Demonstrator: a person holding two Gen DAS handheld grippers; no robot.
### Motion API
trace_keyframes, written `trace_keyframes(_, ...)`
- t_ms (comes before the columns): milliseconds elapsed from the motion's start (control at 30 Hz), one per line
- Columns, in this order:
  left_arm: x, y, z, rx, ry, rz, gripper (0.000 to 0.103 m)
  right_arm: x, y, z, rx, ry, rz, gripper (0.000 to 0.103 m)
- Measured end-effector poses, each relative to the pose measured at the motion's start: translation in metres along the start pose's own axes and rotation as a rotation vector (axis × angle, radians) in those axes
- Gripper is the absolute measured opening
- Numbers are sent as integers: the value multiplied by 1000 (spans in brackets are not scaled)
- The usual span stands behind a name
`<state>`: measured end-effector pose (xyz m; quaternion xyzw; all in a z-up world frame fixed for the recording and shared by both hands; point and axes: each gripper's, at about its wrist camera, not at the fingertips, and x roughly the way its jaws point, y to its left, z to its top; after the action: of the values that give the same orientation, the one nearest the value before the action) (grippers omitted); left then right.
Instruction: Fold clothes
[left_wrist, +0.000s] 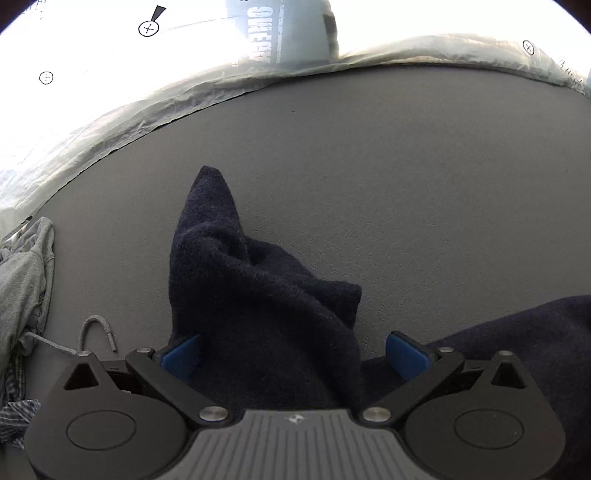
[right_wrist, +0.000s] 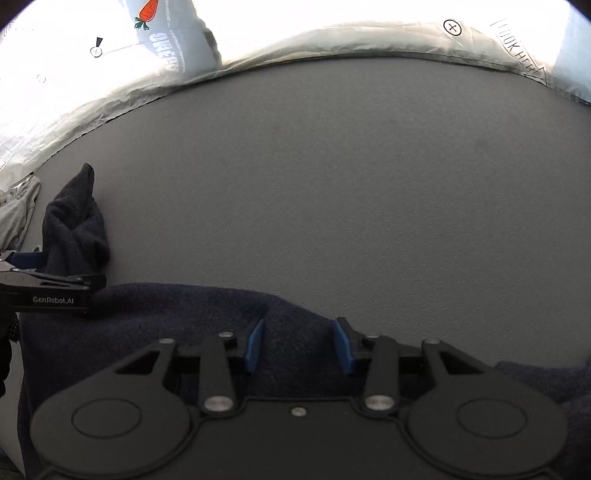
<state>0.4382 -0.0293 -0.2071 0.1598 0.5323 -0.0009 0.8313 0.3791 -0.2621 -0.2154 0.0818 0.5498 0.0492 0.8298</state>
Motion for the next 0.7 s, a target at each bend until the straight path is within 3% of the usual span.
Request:
trace_keyframes(33, 1, 1, -7, 14, 1, 37, 103, -3, 3, -3, -15, -12, 14, 19)
trace_keyframes(67, 2, 3, -13, 16, 5, 62, 103, -8, 4, -7, -5, -21, 22, 13)
trace_keyframes(133, -2, 24, -25, -99, 38, 14, 103, -18, 6, -15, 17, -39, 36, 9)
trace_keyframes(233, -8, 51, -47, -258, 89, -33, 103, -45, 14, -33, 24, -81, 79, 7)
trace_keyframes(367, -33, 58, -88, -326, 83, -33, 103, -85, 32, -68, -5, -112, 107, 7)
trace_keyframes(500, -60, 59, -132, -397, 63, -44, 103, -107, 37, -112, -6, -77, 130, 7)
trace_keyframes(700, -88, 57, -188, -474, 42, -75, 103, -102, 17, -151, 167, 30, 211, 8)
